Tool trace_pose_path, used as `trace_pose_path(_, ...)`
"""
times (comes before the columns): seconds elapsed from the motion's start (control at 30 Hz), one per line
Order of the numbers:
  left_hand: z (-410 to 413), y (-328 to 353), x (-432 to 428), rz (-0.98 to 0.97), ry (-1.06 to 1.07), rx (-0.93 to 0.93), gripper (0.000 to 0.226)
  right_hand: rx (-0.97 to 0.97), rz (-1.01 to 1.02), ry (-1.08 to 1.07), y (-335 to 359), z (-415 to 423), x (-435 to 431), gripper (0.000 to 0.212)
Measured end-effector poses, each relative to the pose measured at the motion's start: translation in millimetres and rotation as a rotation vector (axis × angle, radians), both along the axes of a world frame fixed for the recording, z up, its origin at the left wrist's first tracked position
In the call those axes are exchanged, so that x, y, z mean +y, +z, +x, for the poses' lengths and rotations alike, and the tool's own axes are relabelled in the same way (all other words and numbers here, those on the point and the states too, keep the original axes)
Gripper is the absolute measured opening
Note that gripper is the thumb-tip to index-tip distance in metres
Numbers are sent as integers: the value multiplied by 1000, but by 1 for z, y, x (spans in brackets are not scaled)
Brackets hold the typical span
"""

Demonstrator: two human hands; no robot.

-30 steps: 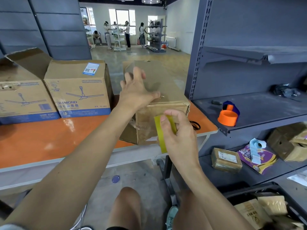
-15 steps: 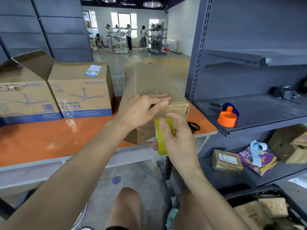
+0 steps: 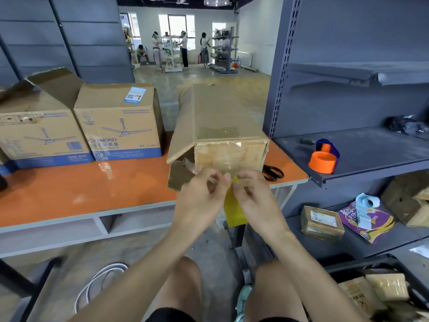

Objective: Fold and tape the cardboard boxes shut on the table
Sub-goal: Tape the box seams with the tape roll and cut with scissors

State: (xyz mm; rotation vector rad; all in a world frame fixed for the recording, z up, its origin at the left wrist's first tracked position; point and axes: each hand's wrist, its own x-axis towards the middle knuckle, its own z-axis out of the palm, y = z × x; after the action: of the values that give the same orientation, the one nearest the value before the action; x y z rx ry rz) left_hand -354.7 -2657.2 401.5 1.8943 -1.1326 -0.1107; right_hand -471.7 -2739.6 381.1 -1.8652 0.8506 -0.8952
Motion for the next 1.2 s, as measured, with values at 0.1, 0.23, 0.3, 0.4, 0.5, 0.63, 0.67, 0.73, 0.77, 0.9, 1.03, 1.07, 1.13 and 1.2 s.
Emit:
trace_pose_path(0.1,-2,1,-9,53,-23,145,26,28,-82,12,-2,-9,-4,24)
trace_pose_path(0.23,-6,-6,-16,-70,-13,521,47,-16,-100,-27,-1,-23,-27,16)
trace_pose_path(0.3,-7,-9,-16,-97,-25,636,40,52,-172,-147,-3,-32,-54,18)
trace_pose_path(0.4,-3,-10,-18,-129,-84,673,20,434,-363,-304,-5,-36,-105,26)
trace_pose_path(0.5,0,-9,-20,-102,-88,671,3,761,-447,-207,-1,-24,-142,37)
trace_pose_path(0.63,3,-8,-22,-103,-55,681,12,1006,-528,-37,9,-8,-165,36)
trace_pose_path(0.67,3,-7,-22,-102,-51,665,16,1039,-524,-27,13,-6,-166,35)
trace_pose_path(0.73,1,-6,-22,-103,-52,650,24,1111,-514,-21,20,-3,-165,33)
trace_pose_path(0.77,1,-6,-22,-103,-55,640,26,1141,-519,-27,22,-4,-164,31)
trace_pose_path(0.9,6,-6,-24,-112,-73,627,24,1154,-488,-7,32,-31,-153,20)
trace_pose_path(1.03,12,-7,-27,-91,-88,612,18,1060,-433,59,51,-78,-139,15)
trace_pose_path(1.07,13,-7,-28,-91,-85,611,17,1026,-416,87,54,-90,-135,16)
trace_pose_path(1.13,13,-8,-30,-101,-74,630,13,992,-440,139,61,-112,-129,18)
trace_pose_path(1.2,11,-11,-31,-124,-84,633,10,968,-466,197,67,-132,-125,22)
